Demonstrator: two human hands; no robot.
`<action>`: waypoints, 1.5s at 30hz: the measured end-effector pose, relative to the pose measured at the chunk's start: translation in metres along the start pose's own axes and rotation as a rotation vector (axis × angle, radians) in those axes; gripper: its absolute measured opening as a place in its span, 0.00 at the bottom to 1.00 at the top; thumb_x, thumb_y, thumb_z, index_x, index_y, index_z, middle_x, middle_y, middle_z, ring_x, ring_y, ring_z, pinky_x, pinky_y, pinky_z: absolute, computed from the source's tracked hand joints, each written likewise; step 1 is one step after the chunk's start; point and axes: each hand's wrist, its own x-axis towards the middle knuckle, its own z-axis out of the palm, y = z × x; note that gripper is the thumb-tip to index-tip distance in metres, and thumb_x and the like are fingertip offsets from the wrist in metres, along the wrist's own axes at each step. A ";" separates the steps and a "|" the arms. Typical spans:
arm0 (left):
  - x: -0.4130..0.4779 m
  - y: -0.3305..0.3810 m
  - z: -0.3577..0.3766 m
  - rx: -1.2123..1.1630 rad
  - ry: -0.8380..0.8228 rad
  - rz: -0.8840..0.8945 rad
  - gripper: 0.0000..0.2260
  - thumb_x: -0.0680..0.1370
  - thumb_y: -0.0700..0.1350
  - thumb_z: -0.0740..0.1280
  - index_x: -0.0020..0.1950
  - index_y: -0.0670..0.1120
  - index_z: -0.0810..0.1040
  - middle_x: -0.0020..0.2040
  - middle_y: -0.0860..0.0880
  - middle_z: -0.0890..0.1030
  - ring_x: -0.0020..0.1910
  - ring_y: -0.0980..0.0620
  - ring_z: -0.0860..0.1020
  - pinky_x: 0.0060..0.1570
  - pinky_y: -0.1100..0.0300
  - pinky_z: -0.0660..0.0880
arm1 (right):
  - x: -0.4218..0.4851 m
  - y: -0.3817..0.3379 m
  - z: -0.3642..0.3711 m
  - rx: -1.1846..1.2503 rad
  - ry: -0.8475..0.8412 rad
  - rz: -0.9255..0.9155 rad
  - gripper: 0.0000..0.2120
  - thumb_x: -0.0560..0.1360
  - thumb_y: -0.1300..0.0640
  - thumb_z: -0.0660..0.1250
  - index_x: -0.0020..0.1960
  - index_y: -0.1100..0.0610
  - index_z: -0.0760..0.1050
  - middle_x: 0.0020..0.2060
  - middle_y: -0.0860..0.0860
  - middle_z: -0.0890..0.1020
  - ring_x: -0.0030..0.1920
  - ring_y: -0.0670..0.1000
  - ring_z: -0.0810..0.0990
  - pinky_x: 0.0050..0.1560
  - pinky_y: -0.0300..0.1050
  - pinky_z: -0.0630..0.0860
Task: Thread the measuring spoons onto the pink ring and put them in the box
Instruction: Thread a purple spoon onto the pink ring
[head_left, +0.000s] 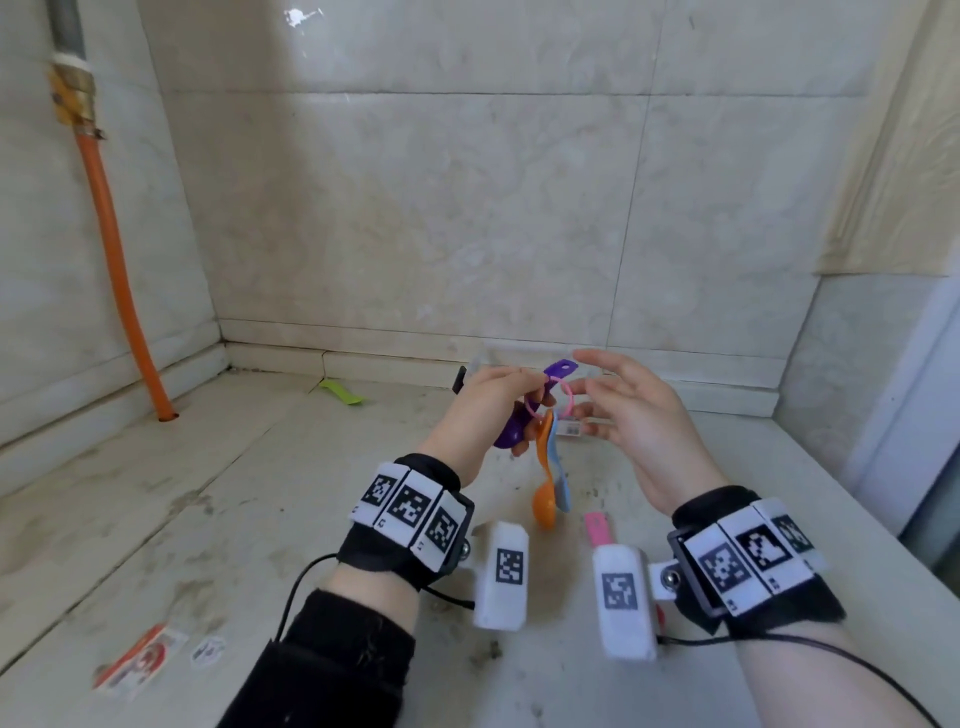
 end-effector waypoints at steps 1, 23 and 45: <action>-0.001 0.000 0.001 -0.010 -0.019 0.001 0.09 0.79 0.40 0.61 0.41 0.38 0.74 0.28 0.47 0.77 0.23 0.50 0.70 0.20 0.63 0.65 | 0.000 0.000 0.001 -0.043 -0.030 0.000 0.15 0.79 0.64 0.62 0.58 0.48 0.78 0.43 0.49 0.86 0.41 0.48 0.84 0.40 0.40 0.79; 0.002 -0.002 -0.001 0.128 -0.108 -0.036 0.10 0.77 0.45 0.63 0.36 0.44 0.74 0.28 0.48 0.74 0.23 0.52 0.70 0.24 0.64 0.64 | 0.002 0.005 -0.001 -0.319 -0.026 -0.234 0.13 0.71 0.68 0.72 0.47 0.51 0.85 0.45 0.47 0.86 0.48 0.45 0.84 0.53 0.42 0.79; 0.008 -0.010 -0.002 0.019 0.234 0.156 0.07 0.75 0.45 0.70 0.49 0.44 0.85 0.42 0.47 0.85 0.41 0.54 0.81 0.48 0.59 0.77 | 0.002 0.006 0.000 -0.059 0.150 0.024 0.04 0.75 0.56 0.70 0.44 0.51 0.84 0.40 0.50 0.86 0.40 0.44 0.82 0.47 0.41 0.80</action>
